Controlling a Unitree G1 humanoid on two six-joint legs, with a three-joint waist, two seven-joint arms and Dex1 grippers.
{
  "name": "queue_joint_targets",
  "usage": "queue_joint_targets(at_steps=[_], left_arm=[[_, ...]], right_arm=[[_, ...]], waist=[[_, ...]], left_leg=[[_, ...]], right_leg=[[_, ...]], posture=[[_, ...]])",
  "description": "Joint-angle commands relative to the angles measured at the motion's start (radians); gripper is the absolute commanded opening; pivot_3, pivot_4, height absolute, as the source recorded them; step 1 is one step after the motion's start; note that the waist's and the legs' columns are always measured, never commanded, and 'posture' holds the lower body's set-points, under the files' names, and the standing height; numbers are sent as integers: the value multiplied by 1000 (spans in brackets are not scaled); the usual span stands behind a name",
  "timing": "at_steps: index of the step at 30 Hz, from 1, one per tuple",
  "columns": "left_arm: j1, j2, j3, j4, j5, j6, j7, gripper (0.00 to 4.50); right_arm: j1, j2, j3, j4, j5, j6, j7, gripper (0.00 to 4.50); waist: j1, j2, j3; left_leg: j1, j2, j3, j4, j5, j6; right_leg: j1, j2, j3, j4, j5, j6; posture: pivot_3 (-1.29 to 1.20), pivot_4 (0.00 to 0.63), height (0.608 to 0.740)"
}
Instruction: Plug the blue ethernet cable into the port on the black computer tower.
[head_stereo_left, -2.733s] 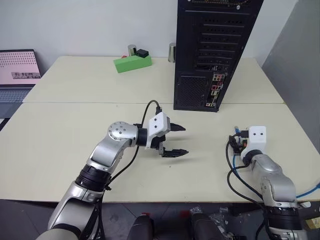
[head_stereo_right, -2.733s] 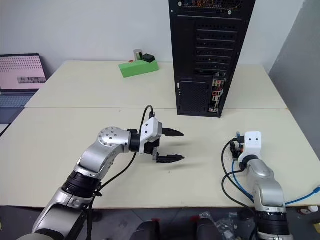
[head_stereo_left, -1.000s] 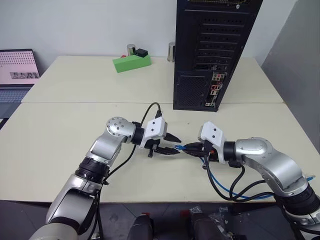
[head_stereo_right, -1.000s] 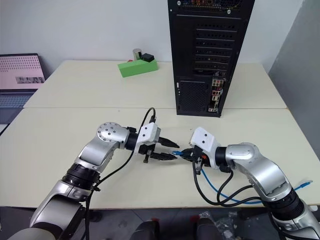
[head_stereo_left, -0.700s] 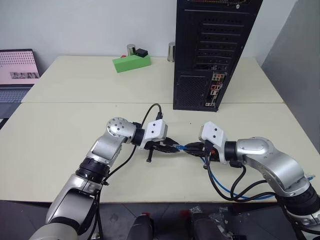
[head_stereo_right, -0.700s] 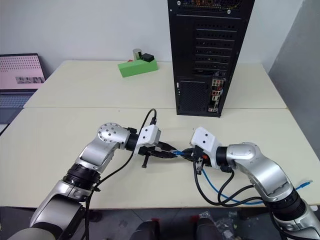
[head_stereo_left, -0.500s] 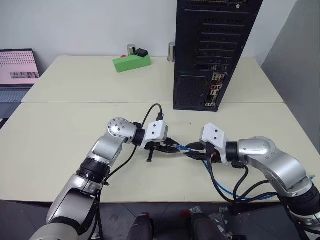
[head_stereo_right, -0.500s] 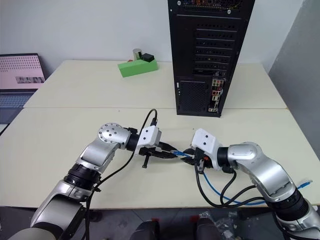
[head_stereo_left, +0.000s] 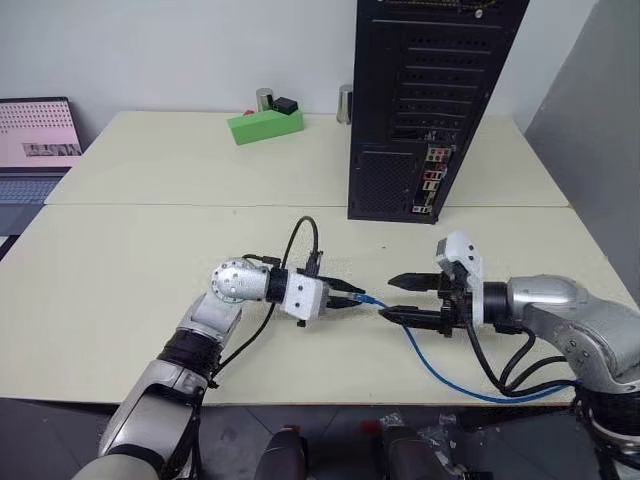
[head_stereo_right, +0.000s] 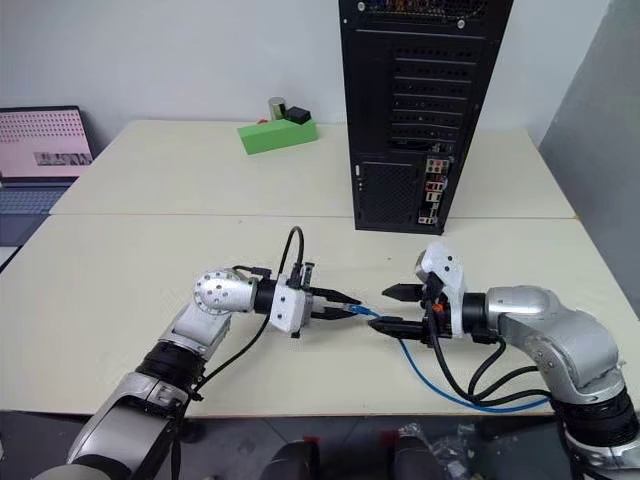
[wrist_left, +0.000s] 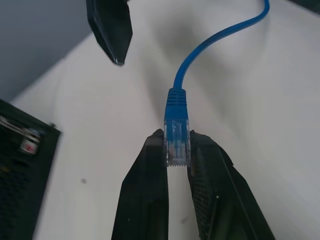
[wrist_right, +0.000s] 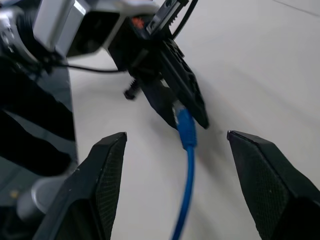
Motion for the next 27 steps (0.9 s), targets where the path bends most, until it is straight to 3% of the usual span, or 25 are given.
queue_joint_targets(at_steps=[1, 8, 18, 21, 27], left_arm=[[-34, 5, 33, 79, 62, -238, 111, 296], [-48, 29, 20, 152, 139, -423, 246, 296], [-71, 44, -4, 188, 204, -464, 359, 296], [-76, 48, -13, 193, 220, -469, 383, 296], [-82, 51, -29, 188, 239, -471, 424, 296]], right_arm=[[5, 57, -49, -13, 79, 57, -77, 3410], [15, 136, -41, 6, 116, 77, -151, 3410], [14, 152, -22, 35, 113, 56, -166, 3410], [11, 161, -26, 37, 117, 52, -172, 2974], [5, 170, -28, 42, 125, 52, -184, 1502]], waist=[[1, 0, 0], [1, 0, 0], [-1, 0, 0], [0, 0, 0], [0, 0, 0]], left_leg=[[0, 0, 0, 0, 0, 0], [0, 0, 0, 0, 0, 0], [0, 0, 0, 0, 0, 0], [0, 0, 0, 0, 0, 0], [0, 0, 0, 0, 0, 0]], right_leg=[[0, 0, 0, 0, 0, 0], [0, 0, 0, 0, 0, 0], [0, 0, -1, 0, 0, 0], [0, 0, -1, 0, 0, 0], [0, 0, -1, 0, 0, 0]], posture=[[0, 150, 740], [0, 150, 740], [0, 150, 740], [0, 150, 740], [0, 150, 740]])
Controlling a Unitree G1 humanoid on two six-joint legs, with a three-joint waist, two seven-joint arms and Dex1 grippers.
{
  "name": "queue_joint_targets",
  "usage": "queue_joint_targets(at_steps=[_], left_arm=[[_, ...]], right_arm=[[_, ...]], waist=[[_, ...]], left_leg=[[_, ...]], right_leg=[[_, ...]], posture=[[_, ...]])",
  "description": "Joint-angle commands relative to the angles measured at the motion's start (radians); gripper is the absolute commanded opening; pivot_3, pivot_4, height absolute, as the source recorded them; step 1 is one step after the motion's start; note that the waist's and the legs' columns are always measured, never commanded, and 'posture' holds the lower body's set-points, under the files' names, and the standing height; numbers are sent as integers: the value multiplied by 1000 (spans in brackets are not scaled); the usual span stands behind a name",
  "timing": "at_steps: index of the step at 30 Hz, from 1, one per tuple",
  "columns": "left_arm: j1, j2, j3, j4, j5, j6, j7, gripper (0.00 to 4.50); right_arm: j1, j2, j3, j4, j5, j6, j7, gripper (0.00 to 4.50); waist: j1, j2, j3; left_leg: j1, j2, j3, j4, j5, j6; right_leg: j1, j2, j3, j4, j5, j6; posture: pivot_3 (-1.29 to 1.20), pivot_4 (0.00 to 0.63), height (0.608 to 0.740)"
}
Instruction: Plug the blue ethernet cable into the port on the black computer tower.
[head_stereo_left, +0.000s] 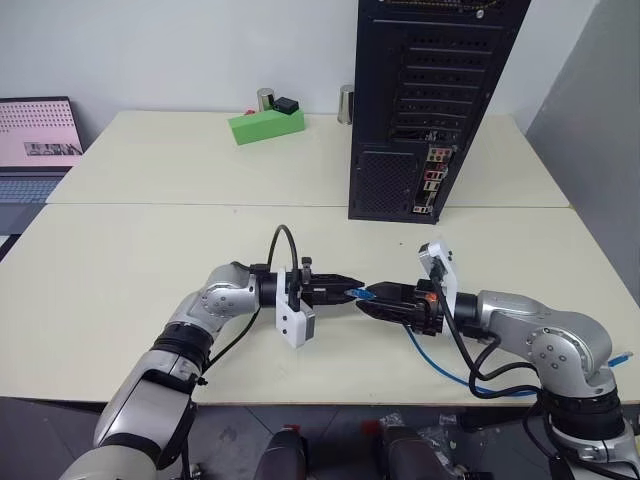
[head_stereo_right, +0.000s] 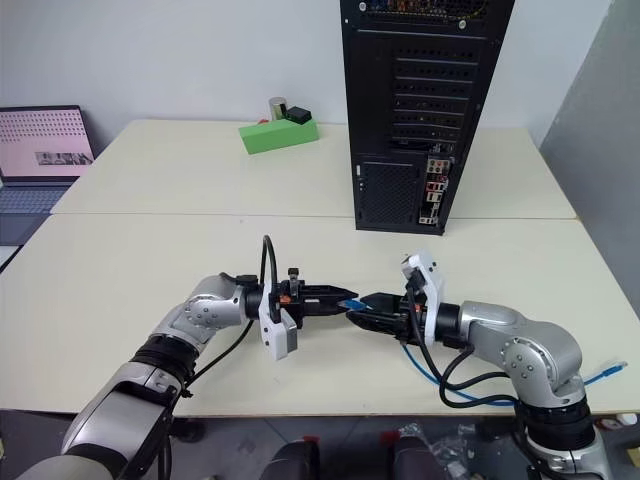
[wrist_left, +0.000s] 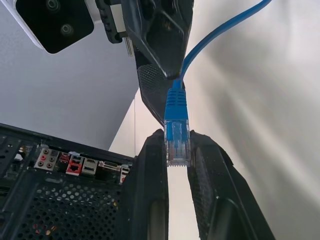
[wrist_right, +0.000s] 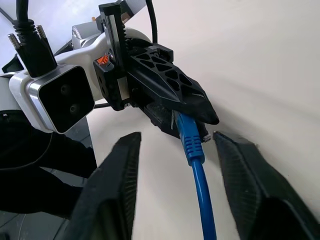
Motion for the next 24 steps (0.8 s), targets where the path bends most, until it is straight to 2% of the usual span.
queue_joint_targets(at_steps=[1, 5, 6, 14, 16, 21, 24], left_arm=[[-20, 7, -7, -16, 6, -16, 45, 296], [-16, 9, -10, -28, 14, -20, 72, 296], [-16, 9, -9, -30, 18, -20, 79, 296], [-12, 13, -10, -36, 36, -12, 124, 296], [-7, 21, -23, -34, 26, 20, 112, 1006], [20, 43, -52, -49, -73, 122, 47, 1872], [64, 33, -31, -98, -232, 342, -45, 2495]], right_arm=[[-13, 4, -11, -4, 24, -13, -6, 1282], [-15, 7, -9, 2, 29, -10, -13, 377], [-16, 7, -10, 4, 32, -9, -14, 32], [-47, 2, -23, 46, 55, 11, -10, 0], [-61, -5, -24, 61, 59, 16, -7, 0], [-75, -25, -21, 74, 47, 7, -6, 0], [-71, -44, -32, 64, 14, -25, -27, 0]], waist=[[0, 0, 0], [0, 0, 0], [0, 0, 0], [0, 0, 0], [0, 0, 0], [0, 0, 0], [-1, 0, 0]], left_leg=[[0, 0, 0, 0, 0, 0], [0, 0, 0, 0, 0, 0], [0, 0, 0, 0, 0, 0], [0, 0, 0, 0, 0, 0], [0, 0, 0, 0, 0, 0], [0, 0, 0, 0, 0, 0], [0, 0, 0, 0, 0, 0]], right_leg=[[0, 0, 0, 0, 0, 0], [0, 0, 0, 0, 0, 0], [0, 0, 0, 0, 0, 0], [0, 0, 0, 0, 0, 0], [0, 0, 0, 0, 0, 0], [0, 0, 0, 0, 0, 0], [0, 0, 0, 0, 0, 0]], posture=[[0, 150, 740], [0, 150, 740], [0, 150, 740], [0, 150, 740], [0, 150, 740], [0, 150, 740], [0, 150, 740]])
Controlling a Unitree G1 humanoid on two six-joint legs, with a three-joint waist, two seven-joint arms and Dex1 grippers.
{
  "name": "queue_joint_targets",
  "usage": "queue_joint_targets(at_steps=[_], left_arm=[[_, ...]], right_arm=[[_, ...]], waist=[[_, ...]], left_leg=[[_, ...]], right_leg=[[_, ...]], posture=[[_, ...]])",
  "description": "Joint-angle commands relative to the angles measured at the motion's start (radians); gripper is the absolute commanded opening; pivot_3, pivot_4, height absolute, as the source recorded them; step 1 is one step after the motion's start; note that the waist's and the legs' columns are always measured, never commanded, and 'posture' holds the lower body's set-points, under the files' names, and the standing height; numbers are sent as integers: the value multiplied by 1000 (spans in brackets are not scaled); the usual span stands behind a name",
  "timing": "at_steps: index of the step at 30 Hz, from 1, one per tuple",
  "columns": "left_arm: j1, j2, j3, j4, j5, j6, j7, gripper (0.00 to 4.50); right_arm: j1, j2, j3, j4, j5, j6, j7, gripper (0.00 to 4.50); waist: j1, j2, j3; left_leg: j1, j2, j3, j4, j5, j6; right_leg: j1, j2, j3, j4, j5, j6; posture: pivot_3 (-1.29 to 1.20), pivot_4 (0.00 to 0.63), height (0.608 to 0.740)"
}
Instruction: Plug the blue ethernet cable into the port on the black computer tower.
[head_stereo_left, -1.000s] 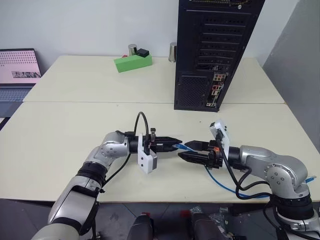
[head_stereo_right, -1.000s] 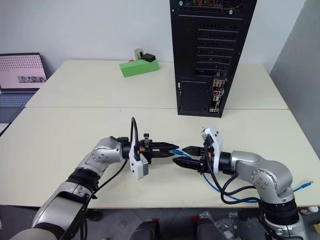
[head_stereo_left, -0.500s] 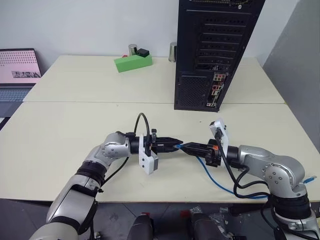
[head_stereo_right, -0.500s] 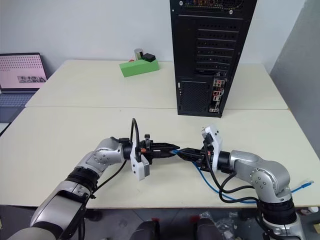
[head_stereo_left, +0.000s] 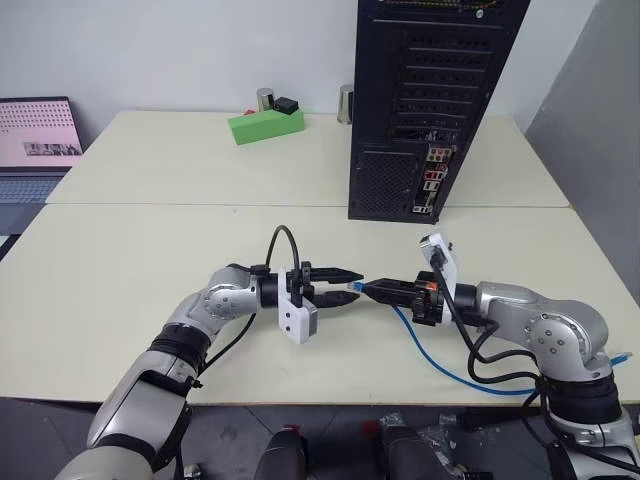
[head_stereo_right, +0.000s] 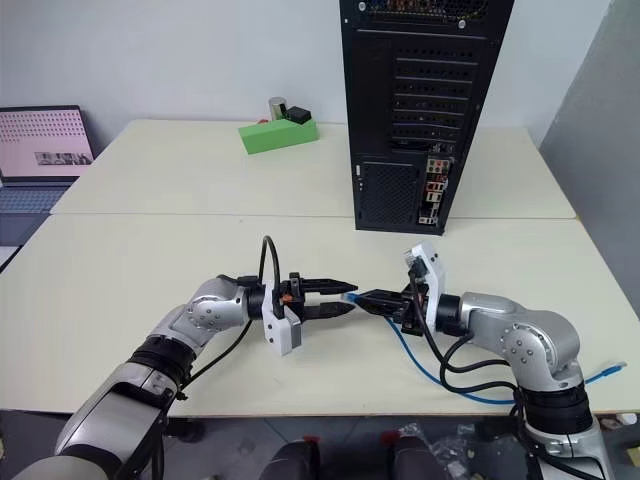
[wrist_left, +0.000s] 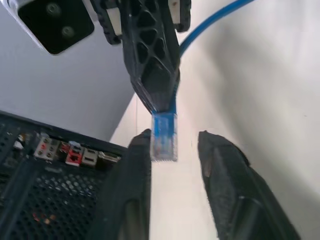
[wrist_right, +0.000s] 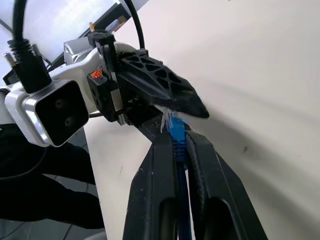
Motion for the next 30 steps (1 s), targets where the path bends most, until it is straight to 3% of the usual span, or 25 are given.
queue_joint_targets(at_steps=[1, 6, 11, 19, 30], left_arm=[[46, -6, 25, -96, -206, 269, -105, 2658], [104, -38, 75, -286, -361, 700, -137, 3683], [72, -126, 159, -448, -392, 1084, 59, 4478], [-1, -224, 198, -543, -341, 1363, 223, 4478], [-65, -294, 229, -589, -373, 1536, 242, 4478]], right_arm=[[-12, -25, -33, -29, -29, -51, -20, 0], [-22, -45, -69, -58, -163, -152, -149, 0], [-93, 48, -36, -48, -350, -219, -396, 0], [-195, 292, -85, 72, -519, -286, -696, 0], [-257, 372, -90, 199, -643, -402, -787, 0]], waist=[[0, 0, 0], [0, 0, 0], [-3, 0, 0], [-7, 0, 0], [-3, 0, 0]], left_leg=[[0, 0, 0, 0, 0, 0], [0, 0, 0, 0, 0, 0], [-1, 0, -1, 0, 0, 0], [-1, 0, -1, 0, 0, 0], [-2, 0, 0, 0, 0, 0]], right_leg=[[0, 0, 0, 0, 0, 0], [0, 0, 0, 0, 0, 0], [-1, 0, 0, 1, 0, 1], [-1, 0, 0, 1, 0, 0], [-2, 0, 0, 1, 0, 0]], posture=[[0, 150, 740], [0, 150, 740], [0, 150, 740], [0, 150, 740], [0, 150, 740]])
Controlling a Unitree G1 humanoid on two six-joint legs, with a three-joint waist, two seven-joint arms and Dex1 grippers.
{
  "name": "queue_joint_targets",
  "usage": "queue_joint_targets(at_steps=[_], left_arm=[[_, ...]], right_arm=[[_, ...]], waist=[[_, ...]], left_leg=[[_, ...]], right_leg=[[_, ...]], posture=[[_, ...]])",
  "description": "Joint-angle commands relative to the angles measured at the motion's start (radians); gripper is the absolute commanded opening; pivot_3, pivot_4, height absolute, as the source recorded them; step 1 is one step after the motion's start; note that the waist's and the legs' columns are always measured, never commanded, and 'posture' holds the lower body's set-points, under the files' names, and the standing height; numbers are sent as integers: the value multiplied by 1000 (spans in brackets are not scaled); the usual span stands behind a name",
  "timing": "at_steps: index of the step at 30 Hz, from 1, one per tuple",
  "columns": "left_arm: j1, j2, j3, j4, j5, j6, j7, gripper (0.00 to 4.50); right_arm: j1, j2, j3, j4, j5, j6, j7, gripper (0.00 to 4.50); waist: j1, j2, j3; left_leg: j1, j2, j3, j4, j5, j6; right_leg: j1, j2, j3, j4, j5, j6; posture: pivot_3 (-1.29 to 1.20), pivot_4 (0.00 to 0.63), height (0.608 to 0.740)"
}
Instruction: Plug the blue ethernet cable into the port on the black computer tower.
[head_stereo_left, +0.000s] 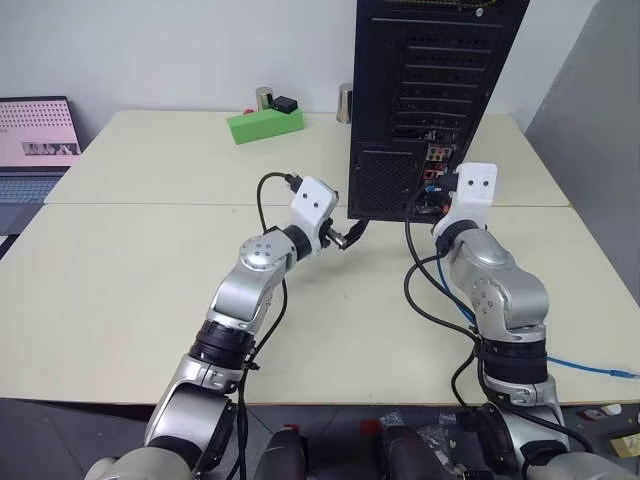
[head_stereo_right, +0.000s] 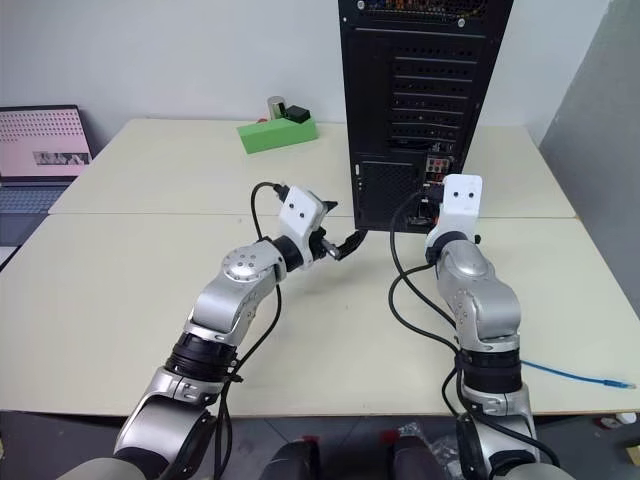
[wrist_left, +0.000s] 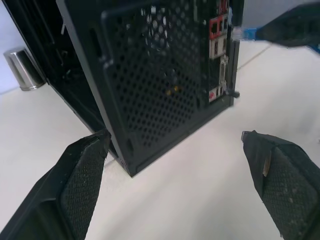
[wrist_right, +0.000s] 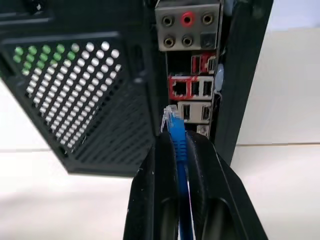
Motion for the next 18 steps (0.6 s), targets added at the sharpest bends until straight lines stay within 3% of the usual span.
queue_joint_targets(at_steps=[1, 18], left_arm=[[-29, -6, 23, -53, -44, 41, -47, 4478], [-66, 23, -1, 10, -13, -46, -212, 4478]], right_arm=[[-34, 14, -17, 4, -23, -55, -14, 0], [-79, 33, -29, 83, -47, -115, 3, 0]], waist=[[0, 0, 0], [0, 0, 0]], left_leg=[[0, 0, 0, 0, 0, 0], [0, 0, 0, 0, 0, 0]], right_leg=[[0, 0, 0, 0, 0, 0], [-1, 0, 0, 0, 0, 0]], posture=[[0, 150, 740], [0, 150, 740]])
